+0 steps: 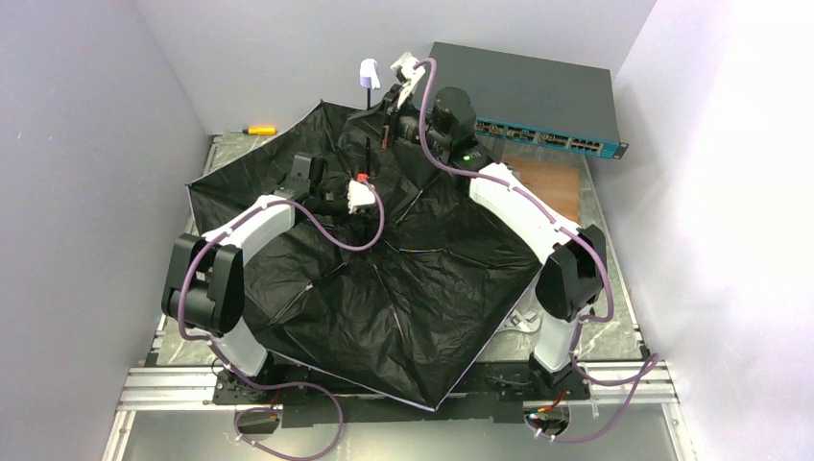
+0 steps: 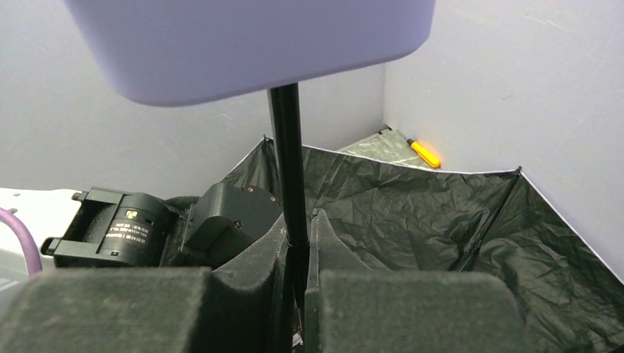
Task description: Open the umbrella
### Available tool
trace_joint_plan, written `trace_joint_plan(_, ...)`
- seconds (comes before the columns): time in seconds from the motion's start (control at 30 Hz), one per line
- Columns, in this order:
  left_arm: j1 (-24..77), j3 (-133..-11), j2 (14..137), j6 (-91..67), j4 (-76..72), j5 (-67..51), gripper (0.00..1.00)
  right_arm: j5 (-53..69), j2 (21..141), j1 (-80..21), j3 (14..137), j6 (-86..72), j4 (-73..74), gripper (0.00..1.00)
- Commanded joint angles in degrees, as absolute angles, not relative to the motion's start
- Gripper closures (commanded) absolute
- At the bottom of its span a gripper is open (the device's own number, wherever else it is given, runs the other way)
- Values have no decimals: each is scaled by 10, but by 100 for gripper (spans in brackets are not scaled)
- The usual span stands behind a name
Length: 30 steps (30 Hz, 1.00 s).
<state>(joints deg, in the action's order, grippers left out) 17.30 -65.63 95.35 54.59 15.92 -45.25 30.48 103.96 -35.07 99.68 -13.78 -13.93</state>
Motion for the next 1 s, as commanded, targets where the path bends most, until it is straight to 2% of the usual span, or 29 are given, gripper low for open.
trace_joint_plan(0.0, 174, -636, 995, 610, 246, -374, 72, 280, 994, -351, 1088, -212, -309, 100)
trace_joint_plan(0.1, 166, -633, 976, 591, 226, -426, 73, 277, 994, -352, 1085, -233, -318, 100)
trace_joint_plan(0.3, 153, -613, 939, 574, 197, -454, 75, 281, 986, -351, 1043, -273, -330, 100)
trace_joint_plan(0.47, 152, -628, 908, 520, 178, -462, 77, 286, 994, -352, 1054, -281, -331, 100)
trace_joint_plan(0.57, 151, -630, 889, 495, 162, -462, 84, 296, 985, -352, 1029, -271, -328, 100)
trace_joint_plan(0.63, 149, -631, 879, 472, 145, -460, 98, 304, 976, -352, 1002, -262, -319, 100)
trace_joint_plan(0.67, 147, -631, 872, 457, 136, -455, 100, 309, 966, -351, 987, -255, -316, 88)
trace_joint_plan(0.77, 134, -632, 842, 418, 102, -437, 100, 323, 931, -349, 925, -213, -299, 72)
trace_joint_plan(0.9, 122, -667, 799, 406, 99, -408, 100, 351, 875, -345, 842, -135, -257, 34)
trace_joint_plan(0.97, 119, -687, 778, 418, 112, -400, 100, 366, 844, -345, 797, -97, -232, 21)
